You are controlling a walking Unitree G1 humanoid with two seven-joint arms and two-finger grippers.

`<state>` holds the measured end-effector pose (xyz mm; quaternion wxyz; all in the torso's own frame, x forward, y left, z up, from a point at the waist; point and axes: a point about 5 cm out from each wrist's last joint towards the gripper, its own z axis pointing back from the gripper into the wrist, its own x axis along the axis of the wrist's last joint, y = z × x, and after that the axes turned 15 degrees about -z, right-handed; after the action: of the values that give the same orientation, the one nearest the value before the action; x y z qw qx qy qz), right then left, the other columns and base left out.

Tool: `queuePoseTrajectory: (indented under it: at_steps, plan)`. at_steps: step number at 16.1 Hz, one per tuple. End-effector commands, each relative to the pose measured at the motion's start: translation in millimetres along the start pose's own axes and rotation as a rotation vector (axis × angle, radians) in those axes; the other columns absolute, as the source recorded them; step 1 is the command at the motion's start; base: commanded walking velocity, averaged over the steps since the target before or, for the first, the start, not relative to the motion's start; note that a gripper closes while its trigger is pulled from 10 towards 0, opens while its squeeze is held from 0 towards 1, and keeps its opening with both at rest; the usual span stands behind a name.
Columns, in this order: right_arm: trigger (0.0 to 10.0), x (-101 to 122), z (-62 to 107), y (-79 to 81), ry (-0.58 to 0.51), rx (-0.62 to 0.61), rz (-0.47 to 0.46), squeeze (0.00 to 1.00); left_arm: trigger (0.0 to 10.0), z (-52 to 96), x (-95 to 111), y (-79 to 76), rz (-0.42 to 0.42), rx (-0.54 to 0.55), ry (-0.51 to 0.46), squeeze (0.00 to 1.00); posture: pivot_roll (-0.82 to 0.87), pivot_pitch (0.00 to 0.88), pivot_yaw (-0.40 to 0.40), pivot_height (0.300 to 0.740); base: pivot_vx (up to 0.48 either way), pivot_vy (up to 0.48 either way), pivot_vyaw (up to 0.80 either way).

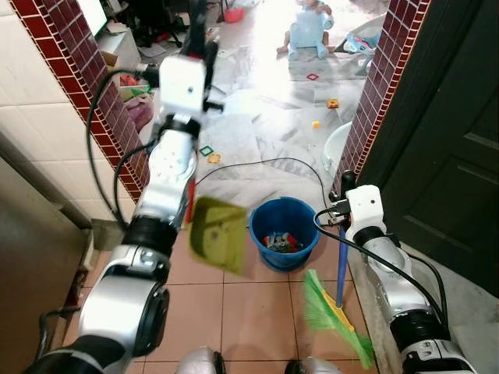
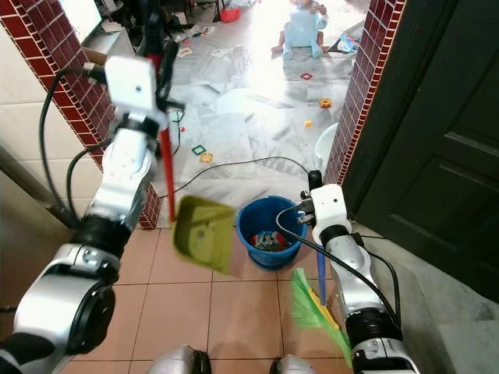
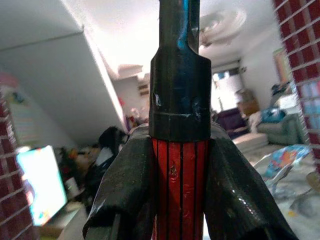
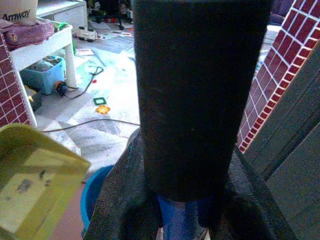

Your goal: Sweep floor

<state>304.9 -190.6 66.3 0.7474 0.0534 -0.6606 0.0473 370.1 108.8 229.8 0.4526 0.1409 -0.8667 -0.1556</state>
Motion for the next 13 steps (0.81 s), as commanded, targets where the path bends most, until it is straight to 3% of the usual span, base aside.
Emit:
queuePoseTrajectory:
  at_steps: [1, 2, 4, 6, 10, 13]
  plan:
    - [10.0, -18, 6.0, 3.0, 0.079, 0.006, -0.039, 0.00, 10.0, -5.3, 9, 10.9, -0.027, 0.038, -0.059, 0.00, -0.14, 0.000, 0.046, 0.740, 0.000, 0.000, 0.00]
    - [10.0, -20, 5.7, 8.8, 0.081, 0.030, -0.053, 0.00, 10.0, 4.5, -4, 20.1, -0.065, 0.084, -0.007, 0.00, -0.13, 0.000, 0.041, 0.740, 0.000, 0.000, 0.00]
    - [10.0, -19, 5.4, 14.6, 0.072, 0.055, -0.071, 0.00, 10.0, 14.8, -16, 24.1, -0.064, 0.116, 0.059, 0.00, -0.12, 0.000, 0.026, 0.740, 0.000, 0.000, 0.00]
    - [10.0, -17, 4.6, 21.5, 0.064, 0.093, -0.087, 0.00, 10.0, 35.3, -35, 26.9, -0.062, 0.172, 0.167, 0.00, -0.11, 0.000, 0.000, 0.740, 0.000, 0.000, 0.00]
    - [10.0, -3, -2.8, 35.4, 0.030, 0.174, -0.112, 0.00, 10.0, 92.1, -71, 17.2, -0.019, 0.206, 0.385, 0.00, -0.09, 0.000, -0.040, 0.740, 0.000, 0.000, 0.00]
    - [10.0, -3, -3.8, 43.3, 0.022, 0.209, -0.139, 0.00, 10.0, 117.7, -80, 11.4, -0.005, 0.209, 0.473, 0.00, -0.09, 0.000, -0.044, 0.740, 0.000, 0.125, 0.00]
